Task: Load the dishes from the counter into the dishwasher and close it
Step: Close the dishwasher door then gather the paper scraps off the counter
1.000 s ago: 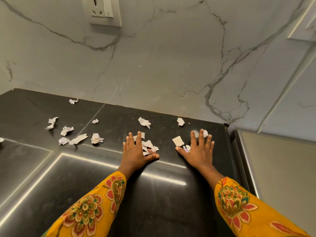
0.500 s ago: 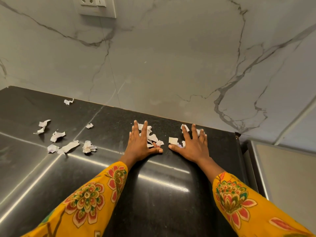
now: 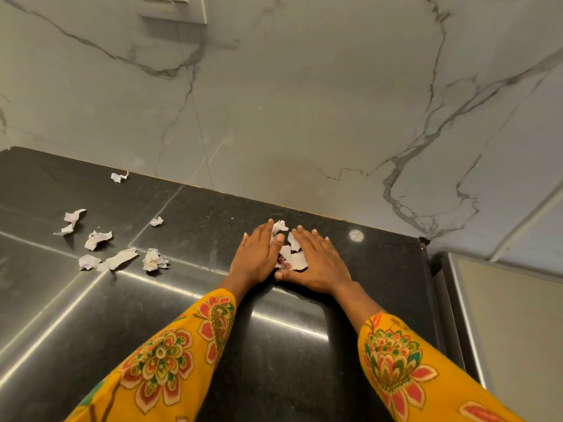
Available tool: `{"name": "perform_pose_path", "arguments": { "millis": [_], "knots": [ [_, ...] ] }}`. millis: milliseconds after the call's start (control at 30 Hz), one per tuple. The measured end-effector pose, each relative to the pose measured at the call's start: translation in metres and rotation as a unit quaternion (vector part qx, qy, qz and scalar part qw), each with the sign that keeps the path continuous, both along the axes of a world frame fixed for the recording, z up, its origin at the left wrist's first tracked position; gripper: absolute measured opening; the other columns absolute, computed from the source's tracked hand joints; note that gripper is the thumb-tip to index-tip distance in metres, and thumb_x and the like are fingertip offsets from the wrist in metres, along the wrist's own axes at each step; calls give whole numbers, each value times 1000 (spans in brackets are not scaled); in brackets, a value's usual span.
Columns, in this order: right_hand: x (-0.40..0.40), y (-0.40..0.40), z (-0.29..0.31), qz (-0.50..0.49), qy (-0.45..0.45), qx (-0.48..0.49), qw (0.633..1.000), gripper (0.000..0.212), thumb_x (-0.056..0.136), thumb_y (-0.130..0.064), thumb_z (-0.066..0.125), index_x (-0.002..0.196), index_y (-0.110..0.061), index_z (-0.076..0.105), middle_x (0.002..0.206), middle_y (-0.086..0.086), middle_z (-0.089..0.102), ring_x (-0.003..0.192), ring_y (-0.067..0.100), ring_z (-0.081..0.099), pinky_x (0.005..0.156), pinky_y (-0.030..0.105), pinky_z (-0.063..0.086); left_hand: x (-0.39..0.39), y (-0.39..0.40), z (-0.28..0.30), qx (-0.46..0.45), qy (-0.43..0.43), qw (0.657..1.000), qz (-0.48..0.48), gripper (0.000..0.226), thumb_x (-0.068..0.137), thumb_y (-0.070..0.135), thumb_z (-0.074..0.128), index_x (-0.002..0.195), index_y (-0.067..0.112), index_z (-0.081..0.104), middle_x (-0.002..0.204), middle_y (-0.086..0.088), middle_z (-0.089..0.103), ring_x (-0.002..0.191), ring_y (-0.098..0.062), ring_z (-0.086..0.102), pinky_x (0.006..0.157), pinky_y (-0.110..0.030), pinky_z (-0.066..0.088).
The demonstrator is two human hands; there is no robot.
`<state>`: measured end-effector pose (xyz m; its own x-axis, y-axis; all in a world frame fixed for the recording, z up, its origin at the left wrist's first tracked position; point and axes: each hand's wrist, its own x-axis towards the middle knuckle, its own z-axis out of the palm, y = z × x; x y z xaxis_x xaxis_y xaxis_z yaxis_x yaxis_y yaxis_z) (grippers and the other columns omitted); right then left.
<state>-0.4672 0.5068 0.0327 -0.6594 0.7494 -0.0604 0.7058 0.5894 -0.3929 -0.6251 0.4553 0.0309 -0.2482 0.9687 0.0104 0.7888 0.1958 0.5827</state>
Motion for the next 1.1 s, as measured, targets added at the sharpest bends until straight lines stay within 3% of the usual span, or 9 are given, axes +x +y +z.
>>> {"name": "perform_pose_path", "arguments": {
  "millis": [133, 200, 333, 533, 633, 767, 933, 1033, 1100],
  "knots": [
    [-8, -13, 0, -2, 14, -8, 1000, 120, 62, -82, 51, 151, -22, -2, 160, -1, -5, 147, 21, -4, 118, 39, -2, 11, -8, 6, 49, -89, 995, -5, 48, 103, 35, 24, 143, 13, 39, 144, -7, 44, 134, -18, 37, 114, -35, 24],
    [-13, -18, -1, -5, 23, -4, 1000, 119, 64, -77, 51, 150, -22, -8, 159, 0, -10, 147, 21, -7, 118, 40, -2, 20, -15, 11, 79, -137, 987, -14, 43, 104, 30, 26, 135, 13, 50, 132, -7, 55, 124, -19, 48, 101, -26, 33],
    [-21, -29, -3, -13, 62, -12, 998, 113, 64, -71, 44, 148, -25, -17, 159, -2, -13, 147, 19, -8, 120, 40, 0, 29, -24, 11, 84, -189, 978, 20, 41, 104, 28, 29, 113, 8, 63, 111, -10, 64, 103, -21, 58, 86, -27, 40],
    [-24, -53, 1, 3, 85, 12, 996, 76, 88, -38, 54, 150, -18, 16, 158, 3, 11, 146, 20, 12, 120, 35, 11, 31, -32, 7, 154, -228, 956, 99, 27, 102, 22, 35, 104, 6, 57, 103, -4, 51, 96, -13, 49, 84, -19, 37],
    [-25, -63, 0, -13, 120, 20, 993, 55, 90, -25, 52, 142, -15, 36, 149, 6, 31, 136, 24, 32, 112, 34, 29, 35, -40, 4, 139, -250, 952, 110, 23, 102, 27, 34, 104, 12, 52, 100, -3, 55, 94, -18, 53, 85, -30, 42],
    [-26, -77, 0, -41, 150, 4, 988, 44, 94, -22, 48, 138, -14, 45, 137, 4, 45, 124, 23, 41, 104, 30, 36, 42, -54, 3, 112, -257, 954, 110, 31, 103, 31, 32, 108, 11, 54, 102, -9, 64, 97, -24, 59, 90, -39, 45],
    [-30, -97, -4, -90, 212, -29, 973, 30, 95, -23, 48, 120, -10, 56, 122, 5, 52, 110, 21, 50, 97, 26, 40, 52, -73, 1, 161, -254, 949, 90, 27, 103, 23, 35, 99, 10, 58, 96, -6, 62, 92, -20, 58, 86, -36, 45],
    [-33, -110, -4, -121, 249, -31, 960, 26, 92, -21, 53, 111, -5, 59, 116, 9, 53, 101, 18, 53, 87, 18, 42, 57, -83, 3, 152, -337, 922, 118, 27, 103, 26, 32, 104, 17, 58, 106, -5, 62, 100, -16, 57, 90, -28, 43],
    [-34, -120, -1, -139, 267, -34, 953, 21, 91, -12, 57, 108, 0, 60, 117, 11, 51, 97, 14, 51, 79, 5, 34, 63, -92, 4, 149, -446, 867, 164, 32, 103, 29, 30, 117, 17, 58, 115, -4, 61, 109, -14, 56, 98, -27, 43]
  ]
}}
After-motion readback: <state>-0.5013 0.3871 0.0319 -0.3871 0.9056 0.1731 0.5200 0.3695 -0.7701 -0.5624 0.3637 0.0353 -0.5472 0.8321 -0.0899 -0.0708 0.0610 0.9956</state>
